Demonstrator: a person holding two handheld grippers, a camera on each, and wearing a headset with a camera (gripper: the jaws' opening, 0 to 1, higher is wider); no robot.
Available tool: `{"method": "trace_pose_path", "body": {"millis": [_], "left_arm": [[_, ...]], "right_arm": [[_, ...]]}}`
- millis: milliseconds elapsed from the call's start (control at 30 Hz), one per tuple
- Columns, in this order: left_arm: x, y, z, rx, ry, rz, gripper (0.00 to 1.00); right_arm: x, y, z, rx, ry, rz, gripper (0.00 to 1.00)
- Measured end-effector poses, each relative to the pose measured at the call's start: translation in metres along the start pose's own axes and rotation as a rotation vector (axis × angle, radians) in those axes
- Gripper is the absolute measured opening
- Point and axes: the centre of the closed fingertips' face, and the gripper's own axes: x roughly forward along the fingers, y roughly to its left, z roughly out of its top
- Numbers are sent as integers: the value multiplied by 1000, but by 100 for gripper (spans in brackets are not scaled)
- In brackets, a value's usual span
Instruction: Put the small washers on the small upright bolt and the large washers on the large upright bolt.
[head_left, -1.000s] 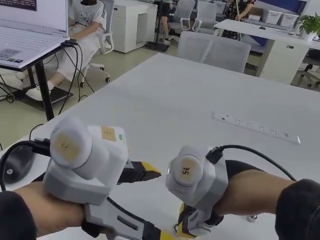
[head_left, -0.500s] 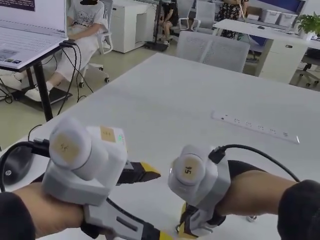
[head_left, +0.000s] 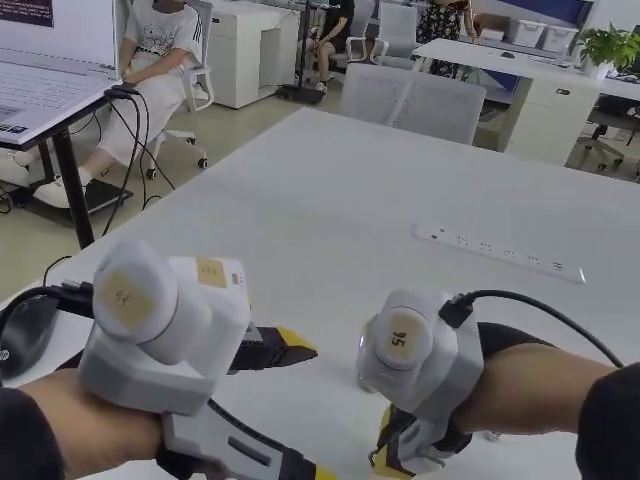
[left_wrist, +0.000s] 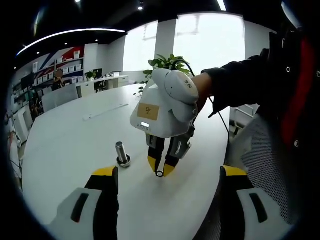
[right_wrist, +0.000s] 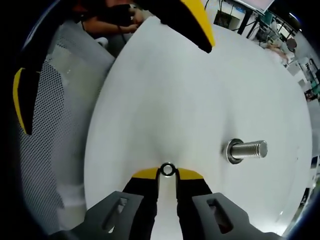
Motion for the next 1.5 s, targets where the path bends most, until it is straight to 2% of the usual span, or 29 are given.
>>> {"method": "trace_pose_path", "body": {"millis": [900,1500], "left_arm": [[7,1,4,15,7,-27,83],[9,2,5,16,14,-30,83]], "right_arm": [[-26,-3,-76,200,6,-57,14],[-40,-12,-111,290,13,-88,14]]}}
